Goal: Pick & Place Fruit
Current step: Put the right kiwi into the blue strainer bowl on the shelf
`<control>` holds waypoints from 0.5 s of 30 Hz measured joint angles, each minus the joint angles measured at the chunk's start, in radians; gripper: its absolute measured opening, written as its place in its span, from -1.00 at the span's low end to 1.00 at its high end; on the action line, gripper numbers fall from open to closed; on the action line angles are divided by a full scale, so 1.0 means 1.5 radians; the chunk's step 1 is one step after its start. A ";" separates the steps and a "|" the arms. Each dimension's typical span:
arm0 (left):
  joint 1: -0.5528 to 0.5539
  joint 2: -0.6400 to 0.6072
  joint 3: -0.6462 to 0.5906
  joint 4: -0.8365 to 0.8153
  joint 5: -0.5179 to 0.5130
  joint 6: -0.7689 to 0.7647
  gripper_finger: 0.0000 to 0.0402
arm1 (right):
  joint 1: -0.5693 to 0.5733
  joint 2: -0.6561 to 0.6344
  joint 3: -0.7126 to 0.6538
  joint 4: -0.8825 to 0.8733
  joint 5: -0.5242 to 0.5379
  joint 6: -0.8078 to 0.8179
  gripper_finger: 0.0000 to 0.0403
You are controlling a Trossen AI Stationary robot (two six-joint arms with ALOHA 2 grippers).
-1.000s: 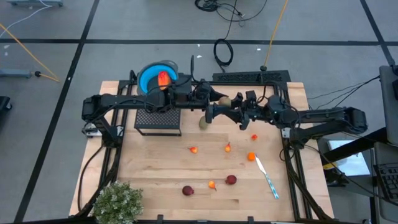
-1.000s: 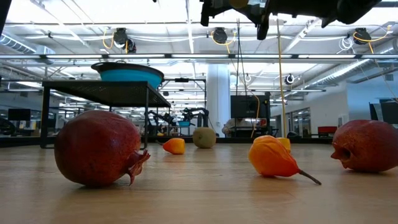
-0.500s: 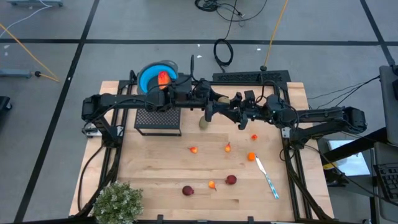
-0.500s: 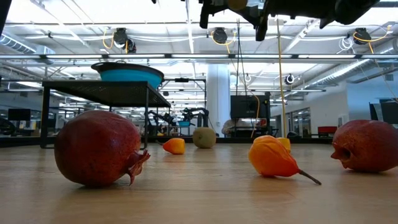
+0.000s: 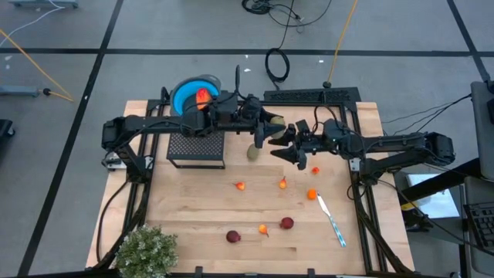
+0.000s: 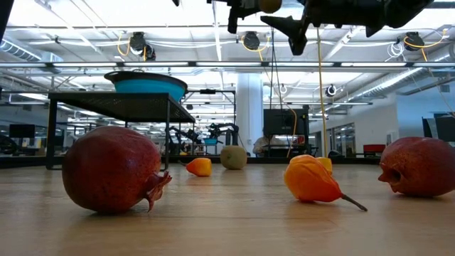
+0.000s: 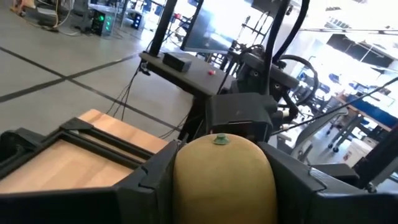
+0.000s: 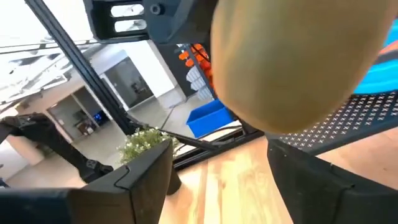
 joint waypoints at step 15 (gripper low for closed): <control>0.084 -0.105 0.000 -0.216 -0.095 -0.021 -0.08 | -0.019 -0.012 -0.001 -0.109 0.003 -0.083 0.08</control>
